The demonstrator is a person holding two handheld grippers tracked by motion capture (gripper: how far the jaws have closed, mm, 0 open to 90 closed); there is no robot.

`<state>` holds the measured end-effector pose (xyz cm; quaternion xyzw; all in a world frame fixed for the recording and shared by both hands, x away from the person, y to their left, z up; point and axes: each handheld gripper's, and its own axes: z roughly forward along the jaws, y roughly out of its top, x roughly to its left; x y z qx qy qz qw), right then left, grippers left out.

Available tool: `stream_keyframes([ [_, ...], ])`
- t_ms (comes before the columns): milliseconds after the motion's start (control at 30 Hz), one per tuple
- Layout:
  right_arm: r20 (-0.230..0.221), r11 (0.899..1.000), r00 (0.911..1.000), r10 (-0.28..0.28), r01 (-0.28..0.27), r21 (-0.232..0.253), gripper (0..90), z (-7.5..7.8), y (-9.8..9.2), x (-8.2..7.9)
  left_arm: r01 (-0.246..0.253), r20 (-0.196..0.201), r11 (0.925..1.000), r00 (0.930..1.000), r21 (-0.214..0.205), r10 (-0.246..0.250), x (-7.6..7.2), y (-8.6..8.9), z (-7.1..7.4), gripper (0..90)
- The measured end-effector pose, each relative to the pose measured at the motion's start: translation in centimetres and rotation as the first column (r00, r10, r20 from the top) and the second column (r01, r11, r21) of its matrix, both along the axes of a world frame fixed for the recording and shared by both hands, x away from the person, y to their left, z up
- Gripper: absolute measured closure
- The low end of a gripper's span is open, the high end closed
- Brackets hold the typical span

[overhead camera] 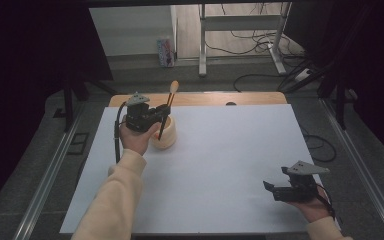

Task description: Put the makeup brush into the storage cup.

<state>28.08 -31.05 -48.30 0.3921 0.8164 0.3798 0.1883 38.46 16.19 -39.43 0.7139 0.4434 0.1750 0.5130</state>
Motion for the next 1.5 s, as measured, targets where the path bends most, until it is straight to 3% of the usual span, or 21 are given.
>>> stream_keyframes([
  [233,-0.003,1.000,1.0000,-0.002,0.002,0.000,13.8,0.0,-0.1,0.0,-0.007,0.022,0.9998,0.9997,-0.021,0.007,0.6,0.1,0.0,78.3],
  [1033,-0.005,1.000,1.0000,-0.002,0.002,0.005,13.8,0.0,-0.1,0.1,-0.037,0.008,0.9990,0.9993,-0.026,0.037,1.7,0.3,-0.5,78.3],
  [1200,-0.005,1.000,1.0000,-0.002,0.002,0.004,13.8,0.0,-0.1,0.1,-0.057,-0.007,0.9981,0.9983,-0.022,0.057,2.5,0.5,-0.7,78.3],
  [1500,-0.002,1.000,1.0000,0.009,-0.009,0.007,13.8,0.0,-0.1,0.0,-0.064,-0.001,0.9974,0.9980,-0.033,0.064,3.6,0.5,-0.4,78.3],
])
